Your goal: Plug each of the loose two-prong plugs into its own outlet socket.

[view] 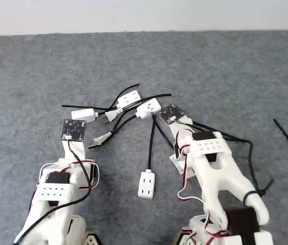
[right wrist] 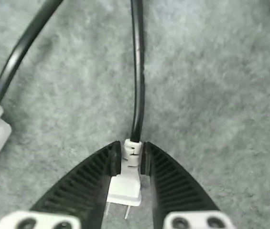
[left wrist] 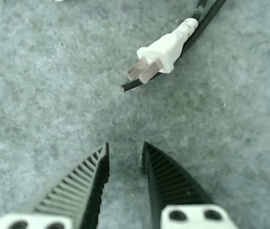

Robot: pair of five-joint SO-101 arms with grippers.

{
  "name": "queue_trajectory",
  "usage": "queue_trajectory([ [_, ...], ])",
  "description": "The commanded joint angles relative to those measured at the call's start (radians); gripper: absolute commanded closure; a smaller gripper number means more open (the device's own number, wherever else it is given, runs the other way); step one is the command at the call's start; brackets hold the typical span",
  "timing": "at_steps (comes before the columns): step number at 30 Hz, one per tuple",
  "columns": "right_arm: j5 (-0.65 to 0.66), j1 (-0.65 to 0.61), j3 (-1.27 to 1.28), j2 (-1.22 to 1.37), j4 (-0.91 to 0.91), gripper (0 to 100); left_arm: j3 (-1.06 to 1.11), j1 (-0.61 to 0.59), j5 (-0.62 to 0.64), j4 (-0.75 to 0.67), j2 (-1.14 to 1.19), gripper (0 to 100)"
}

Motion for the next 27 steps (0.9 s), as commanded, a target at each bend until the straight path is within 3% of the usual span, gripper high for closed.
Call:
queue_trajectory([
  [1,0.011,-0.002,-0.031,-0.001,0.001,92.1,-0.051,-0.005,-0.011,-0.021,0.003,89],
  [7,0.018,0.018,-0.064,0.061,0.038,92.0,-0.051,-0.005,-0.081,-0.021,0.003,89],
  [27,0.031,0.028,-0.143,0.130,0.041,92.4,-0.051,-0.005,-0.084,-0.021,0.003,89],
])
